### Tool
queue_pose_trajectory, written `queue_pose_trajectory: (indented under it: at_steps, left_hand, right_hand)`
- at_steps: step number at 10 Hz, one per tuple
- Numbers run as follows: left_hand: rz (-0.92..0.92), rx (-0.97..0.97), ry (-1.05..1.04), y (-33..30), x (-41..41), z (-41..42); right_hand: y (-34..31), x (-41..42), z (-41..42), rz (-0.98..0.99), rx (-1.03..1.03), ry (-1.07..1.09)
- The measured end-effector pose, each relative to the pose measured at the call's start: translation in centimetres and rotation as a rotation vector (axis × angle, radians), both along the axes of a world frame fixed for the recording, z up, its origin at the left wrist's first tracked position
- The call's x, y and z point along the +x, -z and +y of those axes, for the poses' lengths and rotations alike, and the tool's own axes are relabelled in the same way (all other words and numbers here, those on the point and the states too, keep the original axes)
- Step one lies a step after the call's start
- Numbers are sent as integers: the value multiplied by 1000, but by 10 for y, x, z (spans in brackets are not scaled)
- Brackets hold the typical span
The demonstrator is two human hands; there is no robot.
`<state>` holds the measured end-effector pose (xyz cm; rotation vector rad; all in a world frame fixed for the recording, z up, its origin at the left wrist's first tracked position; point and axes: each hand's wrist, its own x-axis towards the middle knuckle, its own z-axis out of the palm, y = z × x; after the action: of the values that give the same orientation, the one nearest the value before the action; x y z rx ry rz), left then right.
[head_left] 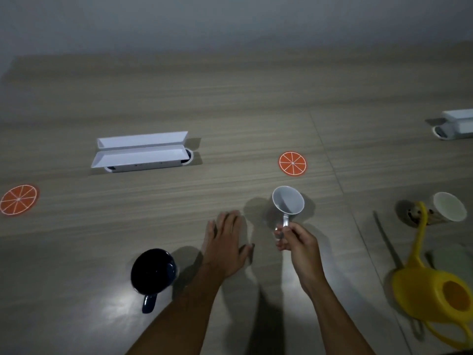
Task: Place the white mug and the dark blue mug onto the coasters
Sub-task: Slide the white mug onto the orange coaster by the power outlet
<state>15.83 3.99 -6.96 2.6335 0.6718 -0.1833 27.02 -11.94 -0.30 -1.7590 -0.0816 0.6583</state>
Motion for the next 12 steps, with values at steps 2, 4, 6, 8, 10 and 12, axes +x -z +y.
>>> queue_pose_trajectory:
  at_steps: [2, 4, 6, 8, 10, 12]
  left_hand:
    - [25, 14, -97, 16, 57, 9]
    - [-45, 94, -159, 40, 60, 6]
    - [-58, 80, -164, 40, 58, 7]
    - [-49, 89, -168, 40, 59, 7]
    - [-77, 98, -176, 42, 58, 6]
    - [-87, 118, -176, 43, 58, 5]
  right_hand:
    - [9, 52, 15, -54, 4, 27]
    - [18, 102, 32, -104, 42, 87]
    - [28, 139, 53, -140, 85, 153]
    - [33, 166, 61, -163, 87, 170]
    - [42, 177, 62, -150, 75, 165]
    - [51, 178, 57, -165, 43, 133]
